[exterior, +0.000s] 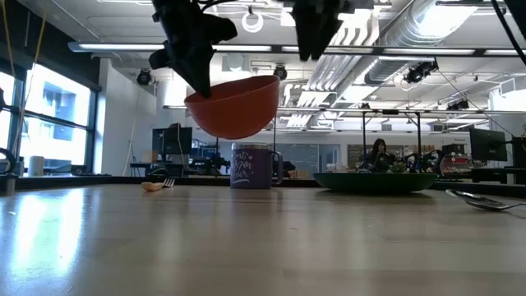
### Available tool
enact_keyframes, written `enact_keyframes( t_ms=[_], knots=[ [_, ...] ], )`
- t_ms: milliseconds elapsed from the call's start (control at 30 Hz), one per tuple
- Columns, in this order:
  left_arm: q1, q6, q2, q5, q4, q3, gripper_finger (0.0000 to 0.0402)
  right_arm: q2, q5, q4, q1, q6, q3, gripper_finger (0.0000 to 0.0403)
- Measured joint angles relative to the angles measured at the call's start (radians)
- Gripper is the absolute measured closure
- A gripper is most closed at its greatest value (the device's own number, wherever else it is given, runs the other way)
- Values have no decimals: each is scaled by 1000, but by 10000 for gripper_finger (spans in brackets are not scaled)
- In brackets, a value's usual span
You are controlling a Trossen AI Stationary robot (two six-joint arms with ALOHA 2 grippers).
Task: Set table place
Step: Put the orange bowl on the green plate
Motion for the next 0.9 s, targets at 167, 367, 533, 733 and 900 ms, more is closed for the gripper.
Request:
enact_keyframes(
  t_ms=[167,367,533,733,900],
  knots=[
    [0,8,0,11,8,0,401,-151,39,2,-16,34,-45,224],
    [0,8,0,11,17,0,401,-422,83,10,-30,229,-307,224],
    [0,0,0,14,19,0,401,-568,0,299,-19,311,-630,224],
    [0,-2,0,18,22,0,401,-577,-169,870,-70,165,-825,224],
    [0,-4,0,18,24,0,401,-497,-285,949,-117,86,-796,224]
  ],
)
